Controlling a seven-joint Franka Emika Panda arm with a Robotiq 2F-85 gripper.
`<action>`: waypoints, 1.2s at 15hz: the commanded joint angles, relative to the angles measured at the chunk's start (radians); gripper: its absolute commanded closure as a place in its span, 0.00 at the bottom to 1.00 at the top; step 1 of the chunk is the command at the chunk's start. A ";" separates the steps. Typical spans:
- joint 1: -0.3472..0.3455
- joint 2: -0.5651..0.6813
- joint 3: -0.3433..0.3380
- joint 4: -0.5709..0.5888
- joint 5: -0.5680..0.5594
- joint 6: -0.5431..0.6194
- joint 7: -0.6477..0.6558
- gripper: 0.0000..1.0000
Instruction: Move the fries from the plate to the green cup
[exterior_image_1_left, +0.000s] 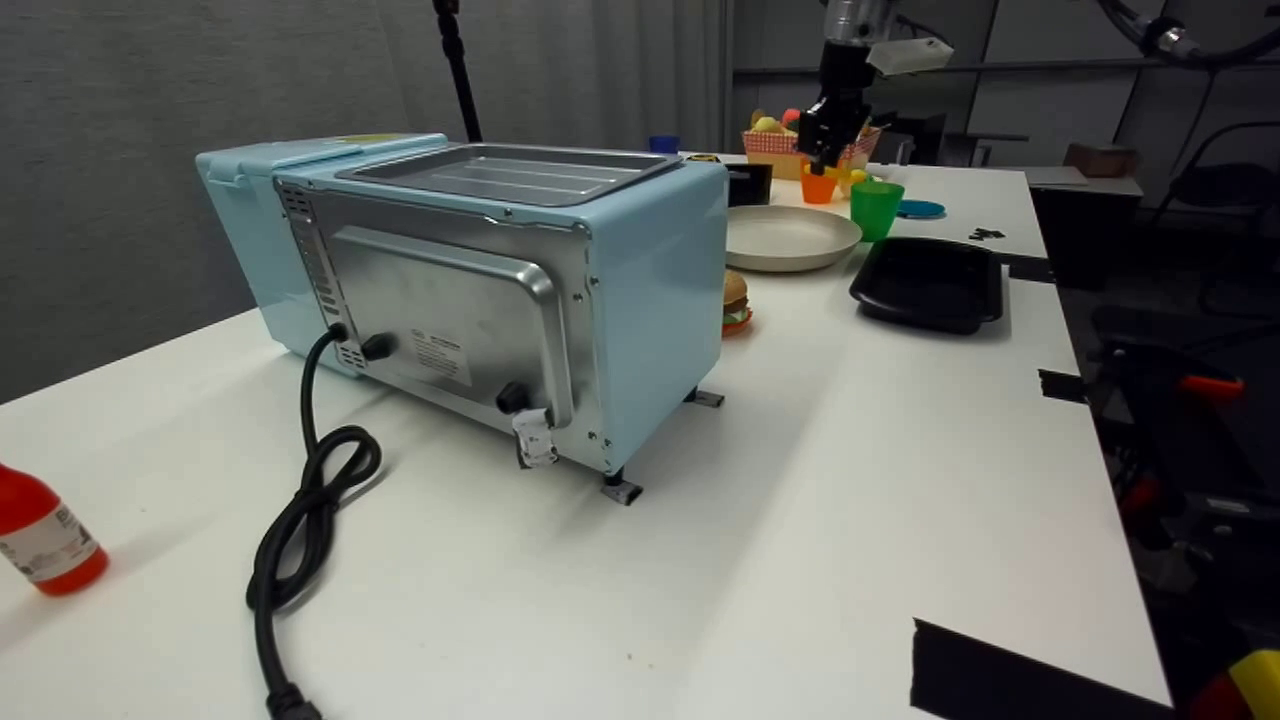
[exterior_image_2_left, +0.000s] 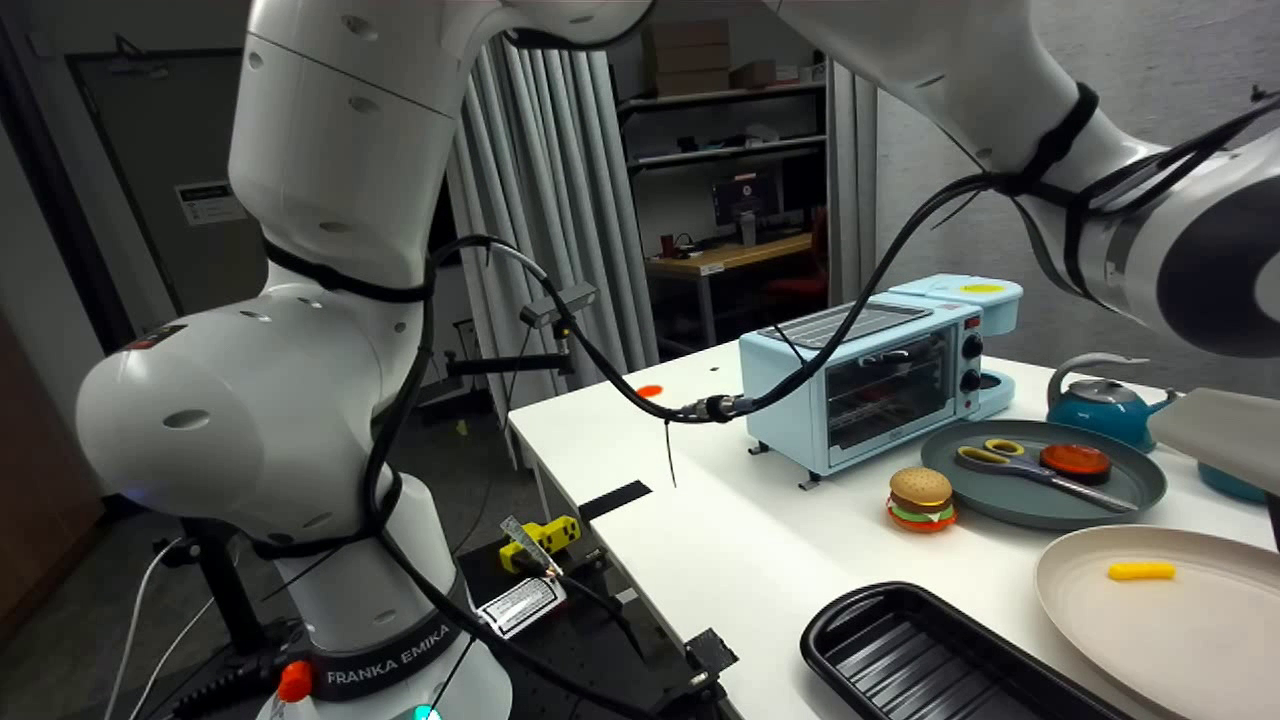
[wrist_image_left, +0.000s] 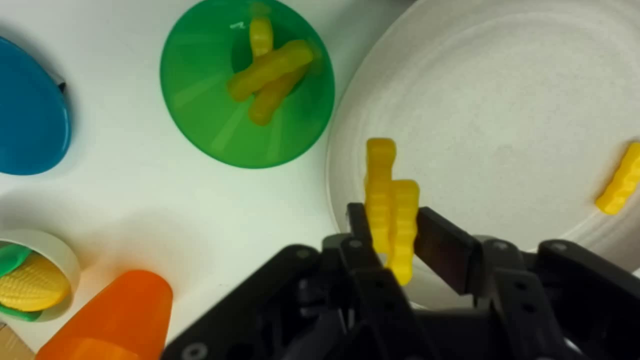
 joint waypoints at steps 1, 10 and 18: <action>-0.041 -0.041 0.006 -0.024 0.032 -0.039 -0.071 0.93; -0.072 -0.051 -0.010 -0.068 0.010 -0.053 -0.151 0.93; -0.079 -0.053 -0.012 -0.075 0.007 -0.063 -0.167 0.43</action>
